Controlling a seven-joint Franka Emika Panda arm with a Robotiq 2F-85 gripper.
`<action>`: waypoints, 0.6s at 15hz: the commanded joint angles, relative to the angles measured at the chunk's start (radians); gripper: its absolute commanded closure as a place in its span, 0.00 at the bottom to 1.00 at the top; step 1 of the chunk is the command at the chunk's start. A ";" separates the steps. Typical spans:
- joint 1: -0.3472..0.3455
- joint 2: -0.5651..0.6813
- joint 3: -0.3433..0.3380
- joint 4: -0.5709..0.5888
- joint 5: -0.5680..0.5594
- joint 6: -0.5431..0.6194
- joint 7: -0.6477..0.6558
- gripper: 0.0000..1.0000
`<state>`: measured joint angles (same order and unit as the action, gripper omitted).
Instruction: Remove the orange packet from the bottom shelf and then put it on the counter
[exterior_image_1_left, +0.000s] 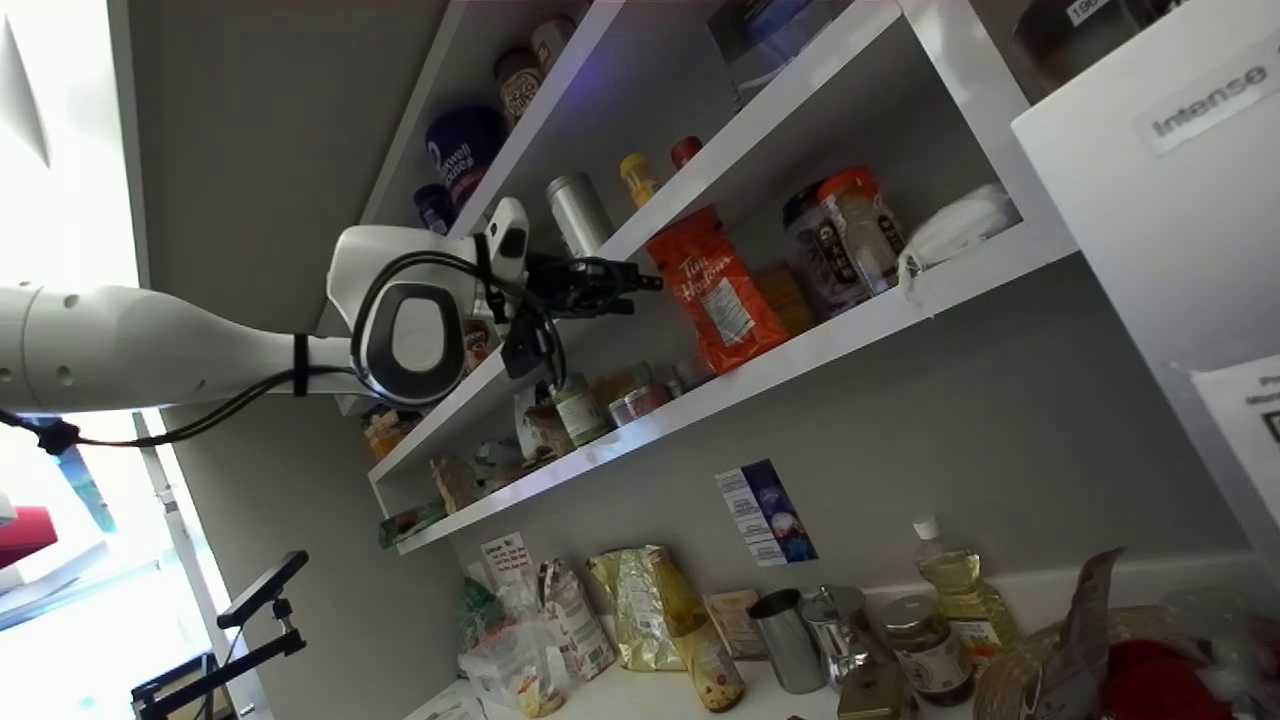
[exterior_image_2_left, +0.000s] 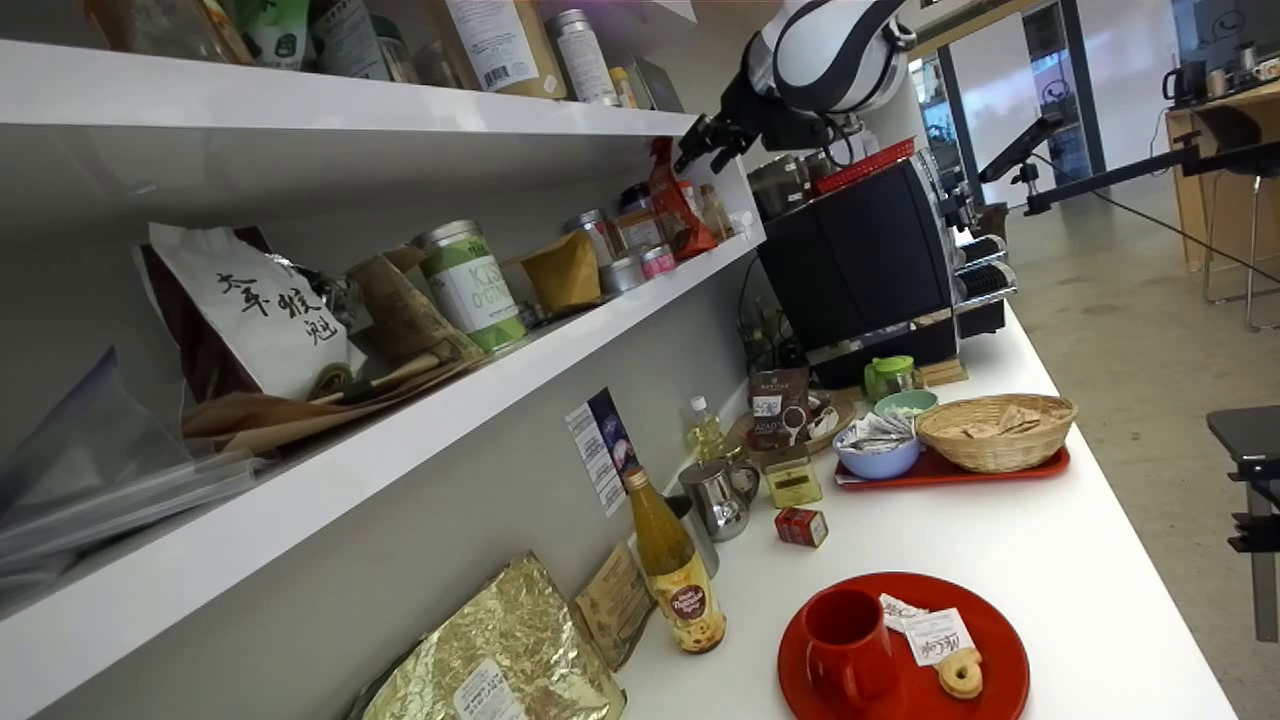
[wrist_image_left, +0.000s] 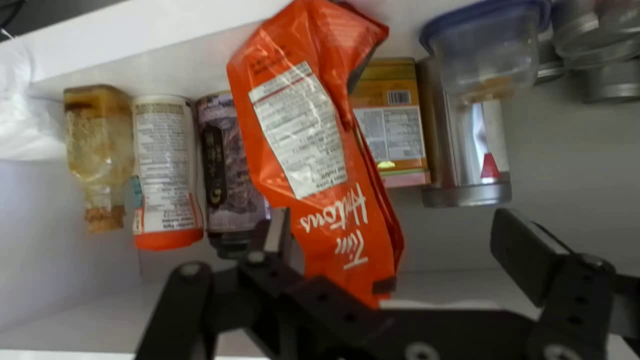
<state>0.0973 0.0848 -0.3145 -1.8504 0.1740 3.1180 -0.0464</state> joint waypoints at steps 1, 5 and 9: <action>0.013 0.039 -0.018 0.086 -0.036 -0.028 0.062 0.00; 0.013 0.112 -0.041 0.163 -0.070 -0.082 0.117 0.00; 0.024 0.192 -0.063 0.232 -0.100 -0.129 0.172 0.00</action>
<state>0.1003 0.1967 -0.3446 -1.7171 0.1058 3.0357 0.0613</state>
